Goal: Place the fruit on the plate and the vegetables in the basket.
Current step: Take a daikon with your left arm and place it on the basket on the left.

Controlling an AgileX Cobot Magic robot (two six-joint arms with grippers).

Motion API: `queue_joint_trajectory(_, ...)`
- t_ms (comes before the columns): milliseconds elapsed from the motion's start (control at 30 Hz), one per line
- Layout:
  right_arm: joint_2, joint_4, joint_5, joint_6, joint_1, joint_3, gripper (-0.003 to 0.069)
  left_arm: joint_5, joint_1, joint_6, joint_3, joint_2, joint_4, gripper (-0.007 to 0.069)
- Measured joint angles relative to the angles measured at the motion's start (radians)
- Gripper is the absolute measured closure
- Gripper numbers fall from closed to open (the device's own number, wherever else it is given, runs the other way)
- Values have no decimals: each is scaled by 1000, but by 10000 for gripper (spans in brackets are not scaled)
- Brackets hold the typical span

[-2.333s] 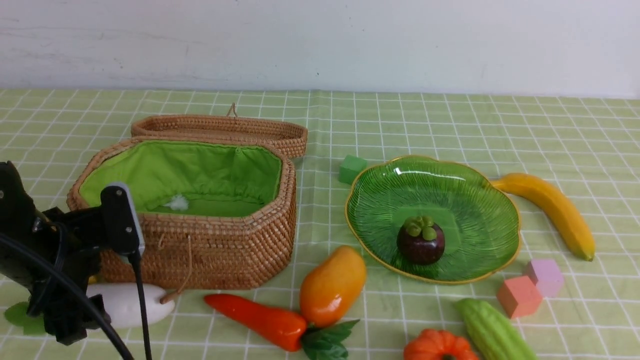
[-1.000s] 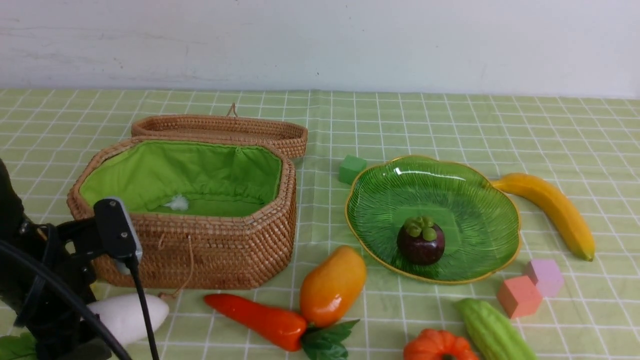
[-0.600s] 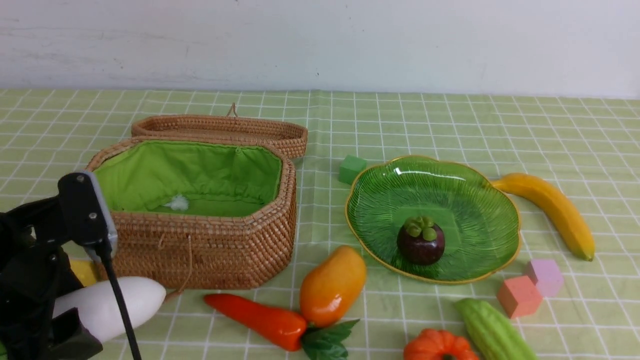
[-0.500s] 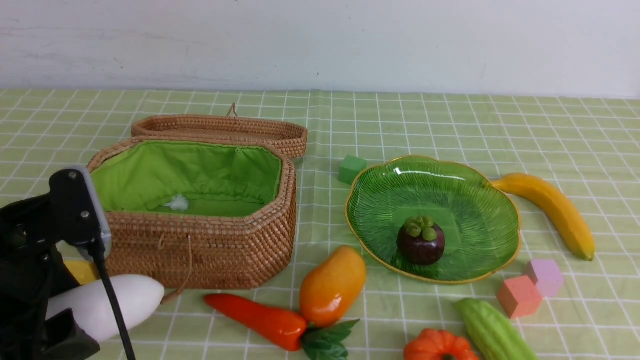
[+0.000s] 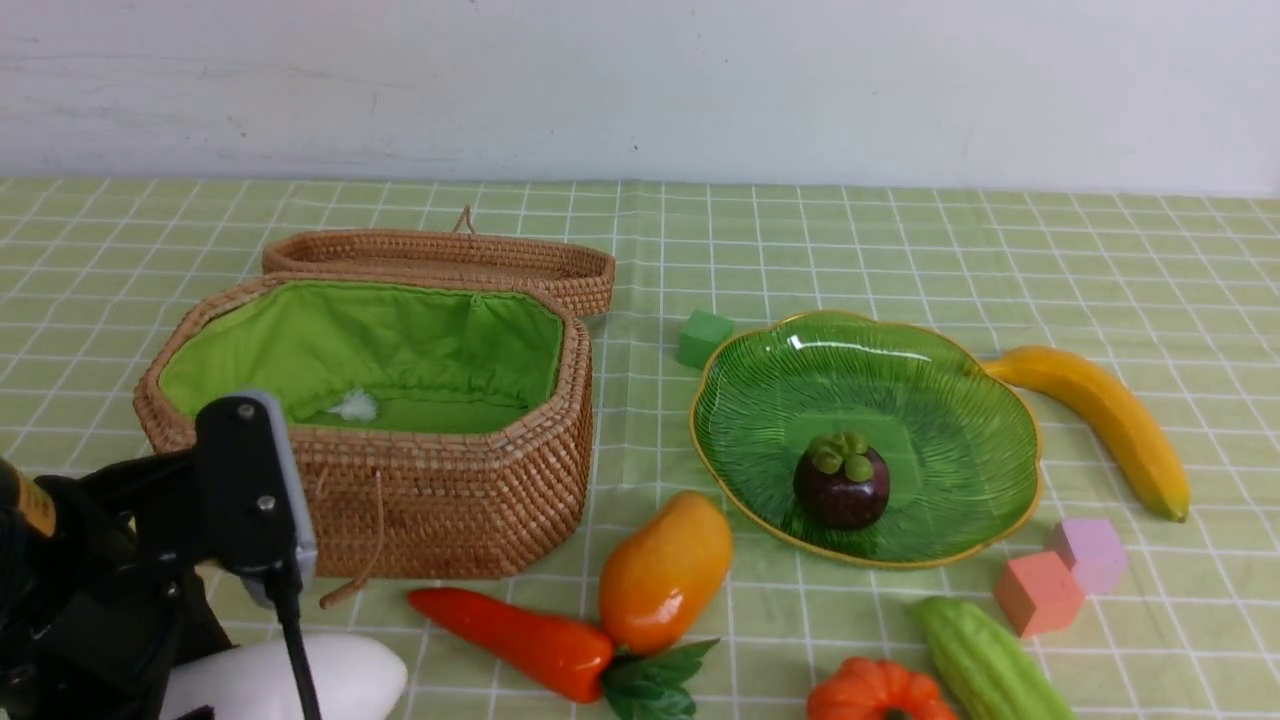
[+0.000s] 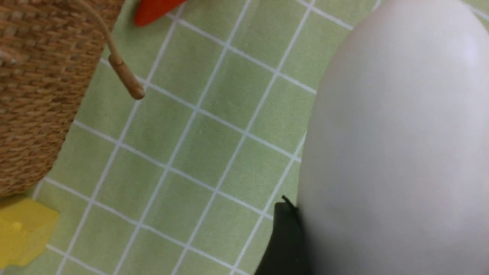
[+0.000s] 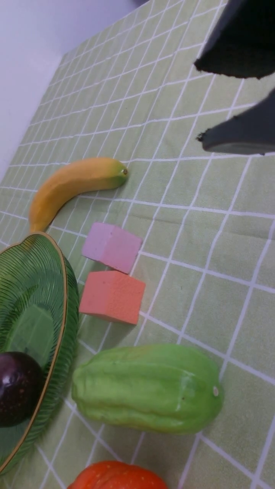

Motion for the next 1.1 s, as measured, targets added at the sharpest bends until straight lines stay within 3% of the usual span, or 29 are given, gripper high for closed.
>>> queue_joint_trajectory(633, 0, 0, 0, 0, 0, 0, 419, 10, -9, -16, -113, 0, -151, 95)
queue_joint_trajectory(1100, 0, 0, 0, 0, 0, 0, 419, 51, -9, -6, -226, 106, -192, 95)
